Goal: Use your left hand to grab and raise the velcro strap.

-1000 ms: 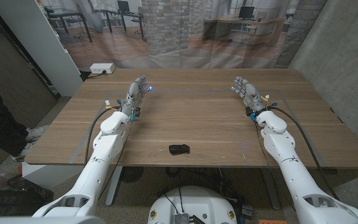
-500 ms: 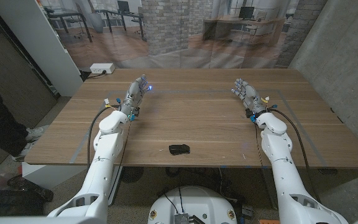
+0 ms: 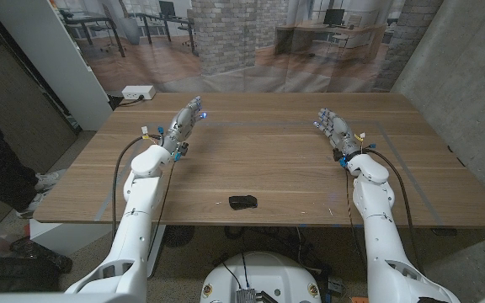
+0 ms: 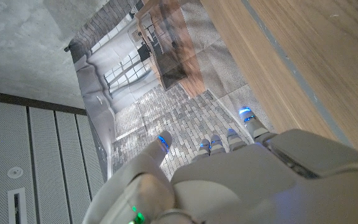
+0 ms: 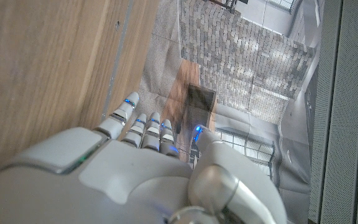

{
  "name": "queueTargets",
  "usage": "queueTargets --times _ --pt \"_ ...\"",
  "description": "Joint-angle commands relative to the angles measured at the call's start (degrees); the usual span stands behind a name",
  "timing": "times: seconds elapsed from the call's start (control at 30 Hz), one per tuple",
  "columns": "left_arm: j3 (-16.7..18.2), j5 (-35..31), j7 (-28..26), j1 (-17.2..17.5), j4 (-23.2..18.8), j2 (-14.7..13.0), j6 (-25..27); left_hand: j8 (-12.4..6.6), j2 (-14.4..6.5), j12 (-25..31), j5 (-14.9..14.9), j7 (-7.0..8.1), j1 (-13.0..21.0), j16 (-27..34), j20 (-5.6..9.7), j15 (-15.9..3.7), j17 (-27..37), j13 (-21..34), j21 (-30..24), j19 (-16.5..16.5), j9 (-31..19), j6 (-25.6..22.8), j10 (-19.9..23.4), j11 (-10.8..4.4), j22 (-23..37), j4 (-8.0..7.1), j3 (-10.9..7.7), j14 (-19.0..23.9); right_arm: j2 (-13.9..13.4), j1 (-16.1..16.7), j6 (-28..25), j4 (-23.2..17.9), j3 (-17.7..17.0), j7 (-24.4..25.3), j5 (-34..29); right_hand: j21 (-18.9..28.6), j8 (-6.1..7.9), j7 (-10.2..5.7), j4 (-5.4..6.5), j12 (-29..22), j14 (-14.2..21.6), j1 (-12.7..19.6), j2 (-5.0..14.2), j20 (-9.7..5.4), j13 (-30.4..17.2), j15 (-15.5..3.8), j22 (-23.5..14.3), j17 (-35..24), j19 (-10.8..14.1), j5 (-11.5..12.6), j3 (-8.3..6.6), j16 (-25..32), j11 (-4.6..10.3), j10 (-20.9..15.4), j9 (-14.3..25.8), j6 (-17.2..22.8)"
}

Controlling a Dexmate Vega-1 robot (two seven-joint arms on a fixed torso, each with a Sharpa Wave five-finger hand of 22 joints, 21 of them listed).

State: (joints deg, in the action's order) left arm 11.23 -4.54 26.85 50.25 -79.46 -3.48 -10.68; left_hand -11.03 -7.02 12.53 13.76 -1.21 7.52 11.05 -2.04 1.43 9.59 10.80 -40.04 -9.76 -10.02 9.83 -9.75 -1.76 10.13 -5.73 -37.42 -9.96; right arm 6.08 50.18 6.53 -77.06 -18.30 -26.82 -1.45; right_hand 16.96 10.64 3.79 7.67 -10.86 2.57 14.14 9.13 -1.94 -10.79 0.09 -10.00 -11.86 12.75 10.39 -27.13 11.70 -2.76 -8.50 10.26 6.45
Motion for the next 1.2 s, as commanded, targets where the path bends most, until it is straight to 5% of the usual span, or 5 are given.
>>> queueTargets --times 0.03,0.53,0.8,1.2 --pt "-1.01 -6.08 1.96 0.05 -2.29 -1.53 -4.92 -0.56 -2.43 0.69 -0.32 0.01 1.77 0.48 -0.10 -0.17 0.05 0.16 0.19 -6.02 -0.13 3.84 -2.35 -0.44 0.07 1.23 -0.24 -6.02 1.80 -0.03 0.60 -0.18 -2.28 -1.79 -1.42 -0.17 0.30 0.08 -0.09 -0.40 0.41 0.18 1.46 -0.07 -0.26 0.21 -0.22 -0.31 0.54 0.28 -0.35 0.57 -0.08 -0.42 0.33 0.50" --pt "-2.17 -9.89 3.97 1.75 -8.40 -2.74 -5.35 -0.67 -1.54 0.99 -0.69 0.71 4.48 0.48 0.71 -1.16 0.05 0.16 0.42 -4.29 -0.21 1.51 0.05 -1.71 0.13 3.73 -0.19 -3.75 2.58 0.66 1.18 -1.09 -3.07 -2.61 -1.11 -0.34 0.33 0.15 -0.14 -0.44 0.47 0.15 1.42 -0.03 -0.26 0.22 -0.23 -0.29 0.63 0.27 -0.30 0.63 -0.19 -0.54 0.33 0.58" --pt "-3.27 -11.55 5.55 2.31 -11.98 -3.73 -4.86 -0.54 -1.81 0.91 -0.73 0.28 6.01 0.36 0.60 -1.19 0.07 0.18 0.56 -3.64 -0.25 1.12 0.52 -1.21 0.15 4.94 -0.40 -3.05 2.82 1.06 1.64 -1.32 -3.41 -2.94 -0.52 -0.41 0.34 0.32 0.08 -0.47 0.50 -0.34 0.80 0.15 -0.26 0.34 -0.23 -0.34 0.78 0.14 0.17 0.67 -0.33 -0.63 0.34 0.61" --pt "-5.07 -15.36 6.89 3.32 -17.64 -5.36 -3.46 -0.71 0.40 1.40 -0.59 1.09 8.60 0.63 1.55 -2.35 0.09 0.26 0.09 -0.33 -0.31 -1.16 3.55 -1.92 0.35 7.76 1.05 0.38 2.85 1.37 2.04 -1.98 -3.60 -3.20 0.26 -0.61 0.37 0.62 0.71 -0.51 0.64 -1.84 -0.59 0.47 -0.26 0.79 -0.24 -0.33 1.00 0.01 1.47 0.65 -0.71 -0.77 0.37 0.68"
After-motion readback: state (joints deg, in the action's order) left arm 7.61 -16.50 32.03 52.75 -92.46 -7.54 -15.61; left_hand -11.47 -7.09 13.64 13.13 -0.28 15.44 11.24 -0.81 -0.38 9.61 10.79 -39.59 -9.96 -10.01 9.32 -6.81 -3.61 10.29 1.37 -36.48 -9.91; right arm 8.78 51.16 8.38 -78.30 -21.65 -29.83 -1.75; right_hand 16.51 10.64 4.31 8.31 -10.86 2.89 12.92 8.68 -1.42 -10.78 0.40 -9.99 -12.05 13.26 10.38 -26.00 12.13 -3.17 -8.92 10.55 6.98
